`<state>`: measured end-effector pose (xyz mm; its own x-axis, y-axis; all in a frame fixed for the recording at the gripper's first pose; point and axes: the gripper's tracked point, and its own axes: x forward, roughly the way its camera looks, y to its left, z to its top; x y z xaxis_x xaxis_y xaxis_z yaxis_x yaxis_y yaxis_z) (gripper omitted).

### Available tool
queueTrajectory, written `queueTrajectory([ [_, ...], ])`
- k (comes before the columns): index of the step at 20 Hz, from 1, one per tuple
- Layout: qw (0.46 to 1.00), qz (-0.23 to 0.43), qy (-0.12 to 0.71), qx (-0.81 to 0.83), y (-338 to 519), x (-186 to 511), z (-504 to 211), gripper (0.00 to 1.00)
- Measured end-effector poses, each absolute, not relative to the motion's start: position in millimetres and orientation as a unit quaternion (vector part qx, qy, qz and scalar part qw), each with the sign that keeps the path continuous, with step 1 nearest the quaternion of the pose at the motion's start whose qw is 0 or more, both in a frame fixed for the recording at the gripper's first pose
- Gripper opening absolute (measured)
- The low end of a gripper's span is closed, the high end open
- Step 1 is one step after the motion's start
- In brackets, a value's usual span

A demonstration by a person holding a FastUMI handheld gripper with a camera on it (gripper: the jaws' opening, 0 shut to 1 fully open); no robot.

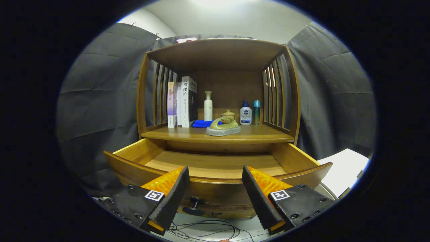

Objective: Pull open the drawer, take out the items inside it, and place them on the countertop above the cabinet.

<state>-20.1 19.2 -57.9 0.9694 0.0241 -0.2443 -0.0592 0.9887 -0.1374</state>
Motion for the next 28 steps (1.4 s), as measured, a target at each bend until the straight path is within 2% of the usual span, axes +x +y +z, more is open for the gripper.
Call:
queueTrajectory([
  [7,0.991,0.009,0.111,-0.078,16.9,-34.7,-61.6,0.99],
  [12,0.988,0.002,0.139,-0.074,12.8,-48.1,-83.1,0.99],
  [28,0.984,-0.031,0.149,-0.094,0.5,-31.7,-89.5,0.97],
])
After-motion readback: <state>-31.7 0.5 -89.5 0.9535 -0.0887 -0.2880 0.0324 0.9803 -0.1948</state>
